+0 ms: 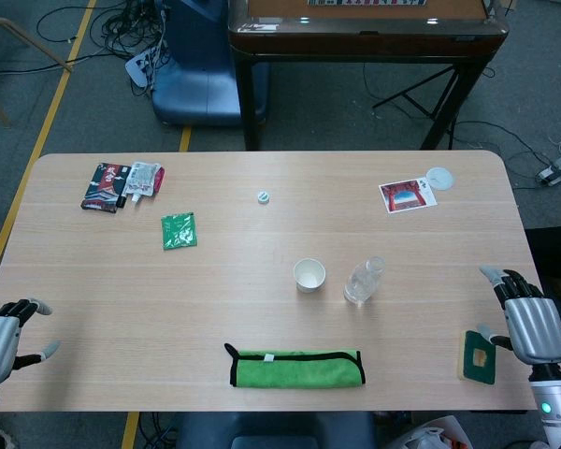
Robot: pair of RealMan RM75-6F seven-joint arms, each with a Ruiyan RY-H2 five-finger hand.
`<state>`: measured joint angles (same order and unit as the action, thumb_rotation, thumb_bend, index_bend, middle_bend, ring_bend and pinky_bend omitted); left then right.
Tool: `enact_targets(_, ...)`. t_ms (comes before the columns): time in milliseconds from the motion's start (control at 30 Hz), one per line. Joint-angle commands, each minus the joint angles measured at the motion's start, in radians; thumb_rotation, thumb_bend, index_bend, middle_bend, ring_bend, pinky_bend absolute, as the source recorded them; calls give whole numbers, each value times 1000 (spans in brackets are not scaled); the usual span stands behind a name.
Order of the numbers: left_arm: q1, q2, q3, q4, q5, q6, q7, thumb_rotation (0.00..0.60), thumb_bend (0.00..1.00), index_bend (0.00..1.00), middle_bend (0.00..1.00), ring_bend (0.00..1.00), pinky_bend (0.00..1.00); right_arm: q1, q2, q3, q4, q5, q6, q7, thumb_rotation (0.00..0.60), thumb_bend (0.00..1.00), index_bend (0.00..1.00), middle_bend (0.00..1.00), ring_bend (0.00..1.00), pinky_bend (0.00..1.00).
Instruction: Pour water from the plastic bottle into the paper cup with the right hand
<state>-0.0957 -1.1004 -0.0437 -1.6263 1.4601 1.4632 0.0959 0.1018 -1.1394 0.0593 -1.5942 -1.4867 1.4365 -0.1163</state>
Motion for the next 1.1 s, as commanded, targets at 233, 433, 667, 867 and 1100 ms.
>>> enact_targets(233, 1, -2, 7, 0, 4, -4, 2, 600, 111, 432, 387, 365, 555, 12, -11, 14, 11, 15, -10, 7, 600, 0, 183, 222, 162, 368)
enact_targets(433, 5, -1, 6, -6, -3, -2, -2, 600, 111, 433, 387, 365, 555, 37, -54, 30, 57, 9, -20, 39, 600, 0, 183, 224, 162, 368)
enact_targets(667, 1, 0, 13, -18, 19, -2, 10, 600, 111, 433, 387, 365, 555, 112, -117, 63, 109, 16, -97, 95, 600, 0, 183, 225, 163, 368)
enact_targets(867, 1, 0, 16, -21, 21, -5, 10, 600, 110, 433, 387, 365, 556, 174, -172, 78, 155, 9, -159, 207, 600, 0, 183, 225, 163, 360)
enact_targets(1100, 1, 1, 17, -21, 14, -12, 5, 600, 111, 433, 387, 365, 555, 223, -219, 79, 207, -9, -195, 295, 600, 0, 183, 225, 163, 360)
